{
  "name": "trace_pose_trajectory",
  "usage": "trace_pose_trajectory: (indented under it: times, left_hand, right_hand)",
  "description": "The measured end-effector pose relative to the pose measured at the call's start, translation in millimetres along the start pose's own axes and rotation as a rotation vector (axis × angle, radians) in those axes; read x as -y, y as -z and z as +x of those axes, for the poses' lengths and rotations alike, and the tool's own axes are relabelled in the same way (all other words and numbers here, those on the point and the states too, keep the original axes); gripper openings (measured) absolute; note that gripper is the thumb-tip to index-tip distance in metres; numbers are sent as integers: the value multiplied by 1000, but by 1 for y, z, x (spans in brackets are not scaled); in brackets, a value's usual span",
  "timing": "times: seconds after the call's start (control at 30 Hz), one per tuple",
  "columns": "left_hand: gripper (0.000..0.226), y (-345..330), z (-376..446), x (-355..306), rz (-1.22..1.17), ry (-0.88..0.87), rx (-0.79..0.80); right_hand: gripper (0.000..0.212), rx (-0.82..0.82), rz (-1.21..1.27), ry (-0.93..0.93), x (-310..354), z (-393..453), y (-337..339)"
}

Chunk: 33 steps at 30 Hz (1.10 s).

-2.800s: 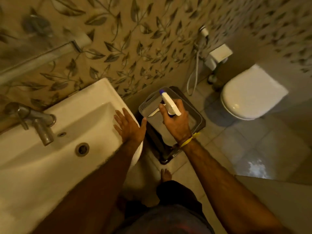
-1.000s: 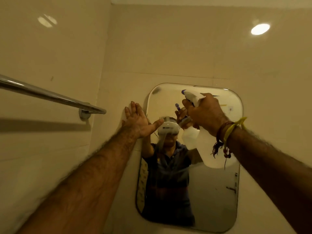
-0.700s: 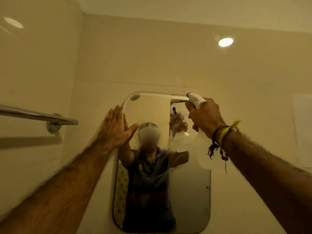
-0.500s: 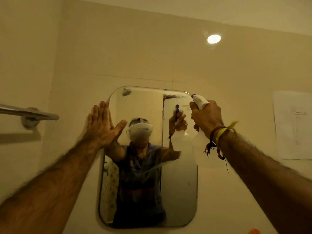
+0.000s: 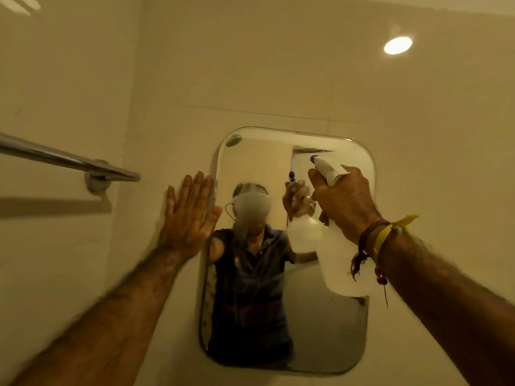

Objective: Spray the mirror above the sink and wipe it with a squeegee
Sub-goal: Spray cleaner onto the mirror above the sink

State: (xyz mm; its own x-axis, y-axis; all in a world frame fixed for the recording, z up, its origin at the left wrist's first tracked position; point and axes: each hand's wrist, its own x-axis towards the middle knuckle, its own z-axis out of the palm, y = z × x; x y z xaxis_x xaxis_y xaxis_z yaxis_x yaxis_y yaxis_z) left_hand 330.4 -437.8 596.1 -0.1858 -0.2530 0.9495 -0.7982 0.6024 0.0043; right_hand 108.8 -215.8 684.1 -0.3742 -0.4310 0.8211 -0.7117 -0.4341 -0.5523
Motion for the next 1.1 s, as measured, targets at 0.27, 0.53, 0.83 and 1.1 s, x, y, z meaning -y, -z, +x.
trace_pose_trajectory:
  times: [0.27, 0.53, 0.83, 1.1]
  left_hand:
    - [72, -16, -7, 4, 71, -26, -123]
    - [71, -14, -8, 1, 75, -43, -155]
    - [73, -24, -8, 2, 130, -39, -178]
    - [74, -29, -9, 8, 51, -48, -232]
  right_hand:
    - [35, 177, 19, 29, 15, -26, -79]
    - [29, 227, -157, 114, -20, -55, -101]
    - [19, 9, -133, -93, -50, -29, -39]
    - [18, -202, -274, -203, -89, -31, 21]
